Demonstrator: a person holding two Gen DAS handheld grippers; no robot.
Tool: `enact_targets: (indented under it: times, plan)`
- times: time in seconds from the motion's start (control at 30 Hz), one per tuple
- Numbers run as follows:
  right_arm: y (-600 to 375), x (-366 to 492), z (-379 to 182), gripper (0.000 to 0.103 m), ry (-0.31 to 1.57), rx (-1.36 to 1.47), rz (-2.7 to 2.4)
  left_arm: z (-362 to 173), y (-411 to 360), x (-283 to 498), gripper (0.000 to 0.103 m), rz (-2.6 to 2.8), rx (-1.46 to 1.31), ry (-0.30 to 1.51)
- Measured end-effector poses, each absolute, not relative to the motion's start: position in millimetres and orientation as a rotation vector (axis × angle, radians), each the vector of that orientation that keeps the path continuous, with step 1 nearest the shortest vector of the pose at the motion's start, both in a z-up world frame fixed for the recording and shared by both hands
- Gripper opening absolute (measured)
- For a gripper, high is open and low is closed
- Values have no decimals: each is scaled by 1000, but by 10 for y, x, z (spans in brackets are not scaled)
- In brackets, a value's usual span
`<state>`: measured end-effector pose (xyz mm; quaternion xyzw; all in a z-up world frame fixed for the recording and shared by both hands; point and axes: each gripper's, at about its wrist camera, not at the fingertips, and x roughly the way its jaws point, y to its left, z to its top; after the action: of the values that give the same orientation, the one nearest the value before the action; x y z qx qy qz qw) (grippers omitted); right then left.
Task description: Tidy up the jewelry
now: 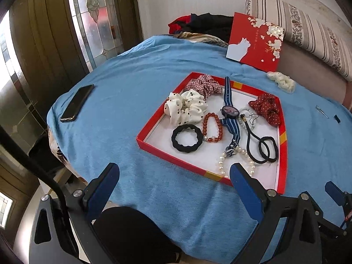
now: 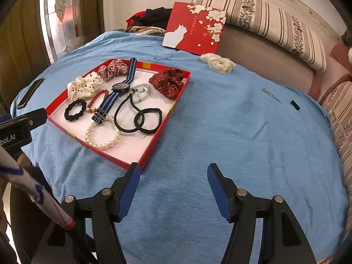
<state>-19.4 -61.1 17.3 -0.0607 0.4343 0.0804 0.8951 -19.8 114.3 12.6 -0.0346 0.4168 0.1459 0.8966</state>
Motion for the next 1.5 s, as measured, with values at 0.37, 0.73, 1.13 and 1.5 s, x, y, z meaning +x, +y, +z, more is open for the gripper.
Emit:
enact_targets:
  times: [0.37, 0.73, 1.13, 1.5]
  plan:
    - [-511, -210, 147, 68, 908, -149, 172, 84, 1144, -186, 100, 243, -105, 889]
    - [-588, -207, 119, 69, 922, -123, 150, 81, 1098, -184, 100, 228, -113, 896]
    - [-605, -212, 109, 70, 920, -124, 152, 70, 1072, -213, 100, 222, -108, 902]
    - [-597, -215, 103, 71, 919, -125, 149, 55, 1030, -205, 100, 212, -94, 910]
